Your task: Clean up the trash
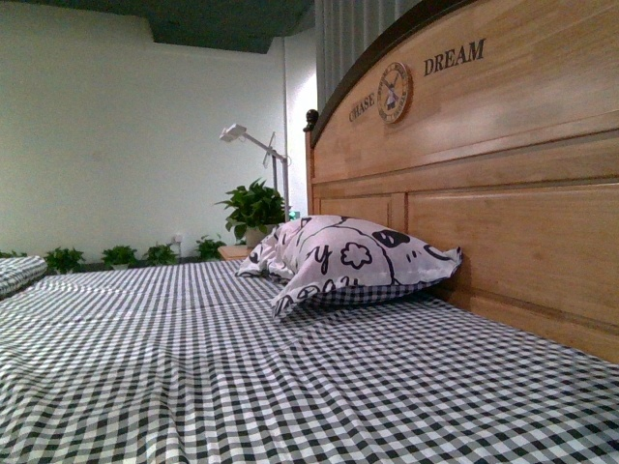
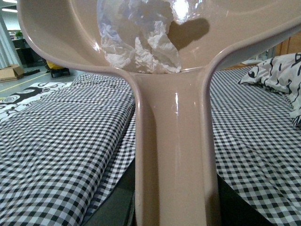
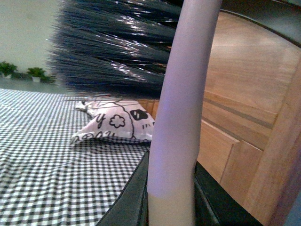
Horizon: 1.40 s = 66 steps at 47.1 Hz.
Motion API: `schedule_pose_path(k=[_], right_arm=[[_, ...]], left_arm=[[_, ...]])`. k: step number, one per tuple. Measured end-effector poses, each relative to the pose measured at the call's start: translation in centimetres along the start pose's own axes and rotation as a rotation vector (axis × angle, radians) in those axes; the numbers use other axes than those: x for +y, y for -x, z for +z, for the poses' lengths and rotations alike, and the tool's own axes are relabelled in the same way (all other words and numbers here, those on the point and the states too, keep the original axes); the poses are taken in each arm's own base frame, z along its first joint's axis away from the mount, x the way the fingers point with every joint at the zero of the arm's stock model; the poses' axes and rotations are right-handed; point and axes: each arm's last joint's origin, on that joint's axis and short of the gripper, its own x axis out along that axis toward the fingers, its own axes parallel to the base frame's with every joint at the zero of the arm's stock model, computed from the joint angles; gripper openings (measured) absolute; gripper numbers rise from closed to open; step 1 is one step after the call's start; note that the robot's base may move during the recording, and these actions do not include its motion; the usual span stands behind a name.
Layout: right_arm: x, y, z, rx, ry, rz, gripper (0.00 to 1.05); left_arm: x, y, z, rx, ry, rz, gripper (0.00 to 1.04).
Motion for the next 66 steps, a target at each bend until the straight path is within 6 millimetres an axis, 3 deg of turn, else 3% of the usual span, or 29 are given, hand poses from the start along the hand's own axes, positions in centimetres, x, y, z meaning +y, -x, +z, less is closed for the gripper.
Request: schedule_pose_path(k=[6, 16, 31, 39, 66], right_arm=[[-1.4, 0.4, -1.2, -0.004, 0.063, -0.096, 0.17], [-3.7, 1.4, -3.1, 0.049, 0.072, -0.191, 0.17], [-3.3, 1.8, -5.2, 0.096, 0.053, -0.172, 0.17], [-3.3, 1.9, -5.2, 0.093, 0.049, -0.173, 0.17], [-3.3, 1.9, -5.2, 0.093, 0.048, -0.174, 0.17]], left_arm=[[-0.6, 1.5, -1.4, 0.015, 0.019, 0.005, 0.25], [-0.9, 1.0, -2.9, 0.027, -0.023, 0.014, 0.25], [0.5, 0.7, -3.2, 0.033, -0.041, 0.045, 0.25], [2.2, 0.7, -3.4, 0.035, -0.041, 0.093, 0.25], [2.3, 0.7, -3.4, 0.032, -0.034, 0.093, 0.25]])
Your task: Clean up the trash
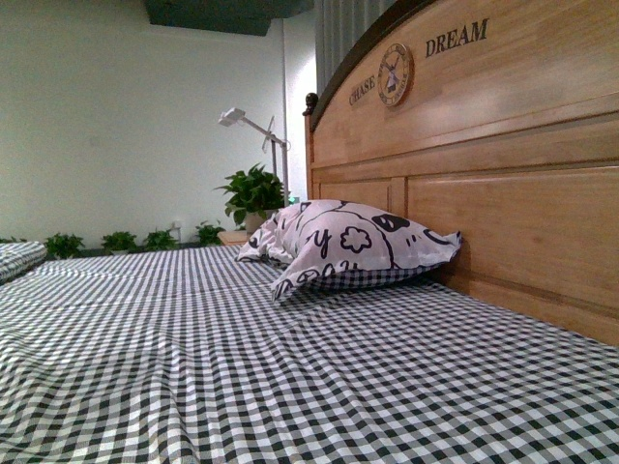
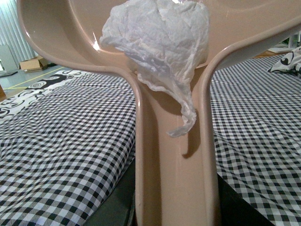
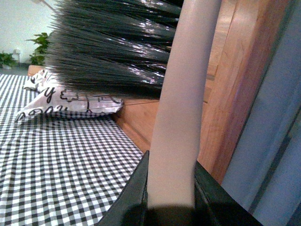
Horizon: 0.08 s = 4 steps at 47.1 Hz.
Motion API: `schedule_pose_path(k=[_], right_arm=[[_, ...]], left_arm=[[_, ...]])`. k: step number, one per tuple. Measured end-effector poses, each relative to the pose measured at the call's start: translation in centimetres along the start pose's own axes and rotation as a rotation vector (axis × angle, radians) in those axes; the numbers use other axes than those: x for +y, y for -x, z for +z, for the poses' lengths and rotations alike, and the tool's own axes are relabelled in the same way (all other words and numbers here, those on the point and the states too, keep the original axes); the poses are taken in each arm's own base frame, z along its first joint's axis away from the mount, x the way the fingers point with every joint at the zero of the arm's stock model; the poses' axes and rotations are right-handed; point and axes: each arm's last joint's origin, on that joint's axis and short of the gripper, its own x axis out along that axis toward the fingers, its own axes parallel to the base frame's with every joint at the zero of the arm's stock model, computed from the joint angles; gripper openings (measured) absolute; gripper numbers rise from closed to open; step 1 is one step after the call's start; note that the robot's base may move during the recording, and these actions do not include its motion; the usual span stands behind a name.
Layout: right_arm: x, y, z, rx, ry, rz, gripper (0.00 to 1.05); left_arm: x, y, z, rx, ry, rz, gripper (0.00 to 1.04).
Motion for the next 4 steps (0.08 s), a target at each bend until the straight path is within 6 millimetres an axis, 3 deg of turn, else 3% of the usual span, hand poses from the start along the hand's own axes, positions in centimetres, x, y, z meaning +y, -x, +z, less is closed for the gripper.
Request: schedule_pose_path(k=[4], right_arm=[[0.0, 0.0, 0.0, 0.0, 0.0, 0.0, 0.17]], left_arm=[[0.0, 0.0, 0.0, 0.0, 0.0, 0.0, 0.25]])
